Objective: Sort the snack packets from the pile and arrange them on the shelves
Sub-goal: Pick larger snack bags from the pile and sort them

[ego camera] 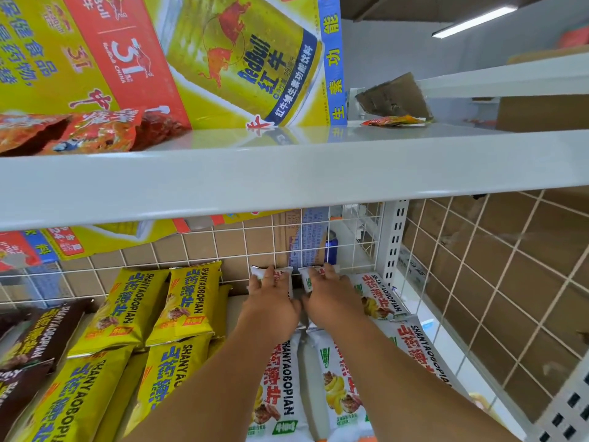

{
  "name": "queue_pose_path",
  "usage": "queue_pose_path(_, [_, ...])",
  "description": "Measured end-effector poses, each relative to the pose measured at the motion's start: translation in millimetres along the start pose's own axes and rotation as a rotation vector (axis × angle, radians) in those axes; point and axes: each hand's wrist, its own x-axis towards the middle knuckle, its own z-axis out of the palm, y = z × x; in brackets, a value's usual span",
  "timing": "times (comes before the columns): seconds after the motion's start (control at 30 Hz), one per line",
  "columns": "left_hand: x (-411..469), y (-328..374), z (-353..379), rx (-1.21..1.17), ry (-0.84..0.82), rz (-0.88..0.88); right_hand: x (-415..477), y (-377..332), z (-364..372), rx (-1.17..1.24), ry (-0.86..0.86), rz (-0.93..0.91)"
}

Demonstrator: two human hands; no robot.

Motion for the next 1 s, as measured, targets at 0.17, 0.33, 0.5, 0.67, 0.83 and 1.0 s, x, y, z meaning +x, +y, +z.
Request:
queue_pose_path(0.17, [0, -5, 3, -0.015, 0.029, 0.005, -1, 7, 0, 0.037, -0.02, -0.018])
queue_pose_path(0.33, [2, -7, 5, -0.061, 0.054, 0.024, 2, 7, 0, 0.037, 0.007, -0.021])
queue_pose_path(0.5, [-4, -12, 0, -0.093, 0.072, 0.022, -3, 7, -12, 0.087, -0.021, -0.023])
queue_pose_path(0.67, [-27, -7, -6, -0.035, 0.214, 0.063, -24, 9, -29, 0.042, 0.074, -0.067])
queue_pose_path(0.83, [-83, -7, -14, -0.117, 0.235, 0.03, -89, 11, -40, 0.077, 0.065, -0.092])
queue_pose_path(1.0, [-159, -4, -41, -0.184, 0.315, 0.047, -151, 4, -69, 0.107, 0.077, -0.185])
